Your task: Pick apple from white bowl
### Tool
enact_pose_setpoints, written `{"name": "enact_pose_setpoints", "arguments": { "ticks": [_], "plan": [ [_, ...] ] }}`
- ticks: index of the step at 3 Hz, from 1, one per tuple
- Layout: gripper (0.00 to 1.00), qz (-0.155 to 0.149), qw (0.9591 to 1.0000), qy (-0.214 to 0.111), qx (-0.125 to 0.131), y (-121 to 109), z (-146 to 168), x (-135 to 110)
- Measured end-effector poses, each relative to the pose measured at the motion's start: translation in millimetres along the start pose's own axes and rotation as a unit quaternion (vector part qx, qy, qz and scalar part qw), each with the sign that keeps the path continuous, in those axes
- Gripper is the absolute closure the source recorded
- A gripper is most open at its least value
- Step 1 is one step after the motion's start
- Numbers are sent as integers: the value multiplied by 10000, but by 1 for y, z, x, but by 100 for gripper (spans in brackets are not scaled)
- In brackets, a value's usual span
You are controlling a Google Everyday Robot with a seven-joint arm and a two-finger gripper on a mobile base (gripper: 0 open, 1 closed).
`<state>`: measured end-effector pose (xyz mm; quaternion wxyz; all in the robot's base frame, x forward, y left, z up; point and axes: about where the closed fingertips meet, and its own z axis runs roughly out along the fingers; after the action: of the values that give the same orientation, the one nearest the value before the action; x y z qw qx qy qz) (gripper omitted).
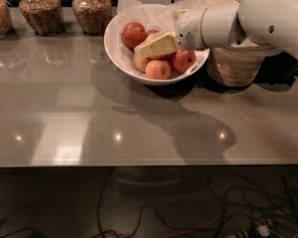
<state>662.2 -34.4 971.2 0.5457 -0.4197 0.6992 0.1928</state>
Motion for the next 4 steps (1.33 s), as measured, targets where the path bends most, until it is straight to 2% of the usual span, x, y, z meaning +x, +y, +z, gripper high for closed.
{"name": "enact_pose_setpoints", "arguments": {
  "ticks": [2,4],
  "plan": [
    [10,47,9994,349,64,-12,18,26],
    [13,81,9981,616,41,-15,31,45]
  ]
}}
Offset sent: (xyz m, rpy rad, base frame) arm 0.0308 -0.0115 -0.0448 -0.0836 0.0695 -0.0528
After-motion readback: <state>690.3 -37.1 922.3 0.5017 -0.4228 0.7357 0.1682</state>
